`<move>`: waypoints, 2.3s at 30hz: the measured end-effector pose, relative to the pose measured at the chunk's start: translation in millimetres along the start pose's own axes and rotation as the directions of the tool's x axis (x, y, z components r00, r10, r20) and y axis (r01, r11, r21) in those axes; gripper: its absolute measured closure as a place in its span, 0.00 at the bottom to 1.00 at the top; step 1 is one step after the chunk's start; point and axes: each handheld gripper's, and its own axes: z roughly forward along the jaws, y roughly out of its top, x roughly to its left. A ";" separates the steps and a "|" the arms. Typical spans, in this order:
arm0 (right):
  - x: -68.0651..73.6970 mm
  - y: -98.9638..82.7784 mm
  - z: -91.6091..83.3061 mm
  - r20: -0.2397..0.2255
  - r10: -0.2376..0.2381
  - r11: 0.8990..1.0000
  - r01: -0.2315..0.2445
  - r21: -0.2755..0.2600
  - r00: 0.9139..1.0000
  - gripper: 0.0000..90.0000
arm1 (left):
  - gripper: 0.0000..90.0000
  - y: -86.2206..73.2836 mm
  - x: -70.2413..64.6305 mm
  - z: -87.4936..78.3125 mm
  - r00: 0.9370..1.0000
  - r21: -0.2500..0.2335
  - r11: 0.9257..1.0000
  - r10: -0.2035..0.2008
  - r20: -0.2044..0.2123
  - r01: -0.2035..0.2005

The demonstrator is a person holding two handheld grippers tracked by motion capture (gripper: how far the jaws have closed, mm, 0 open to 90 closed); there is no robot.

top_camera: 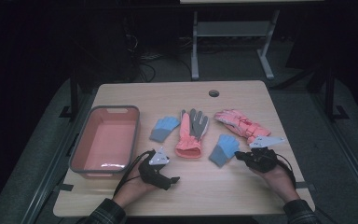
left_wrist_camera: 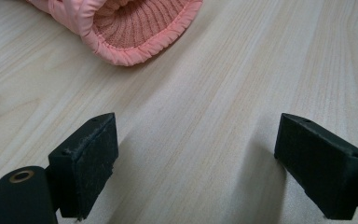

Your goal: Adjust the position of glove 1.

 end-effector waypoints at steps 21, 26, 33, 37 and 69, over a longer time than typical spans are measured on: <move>-6.9 21.4 34.2 -0.017 -0.023 0.999 0.023 0.031 1.000 1.00 | 0.14 0.0 -0.3 -0.2 1.000 0.004 1.000 -0.006 0.003 0.006; -8.9 23.5 43.6 -0.013 -0.029 0.999 0.029 0.044 0.999 1.00 | 0.14 0.0 -0.3 -0.3 1.000 0.004 1.000 -0.006 0.004 0.006; -12.2 22.9 55.2 -0.026 -0.014 0.998 0.016 0.067 1.000 1.00 | 0.14 0.0 -0.3 -0.2 1.000 0.003 1.000 -0.006 0.004 0.006; -13.5 20.6 61.1 -0.019 -0.034 0.996 0.036 0.088 0.999 1.00 | 0.14 -0.1 -0.3 -0.2 1.000 0.003 1.000 -0.006 0.003 0.006; 37.1 6.2 43.8 -0.100 -0.069 0.988 0.082 0.133 0.993 1.00 | 0.14 -1.1 0.1 -1.2 1.000 0.003 1.000 0.000 0.001 0.000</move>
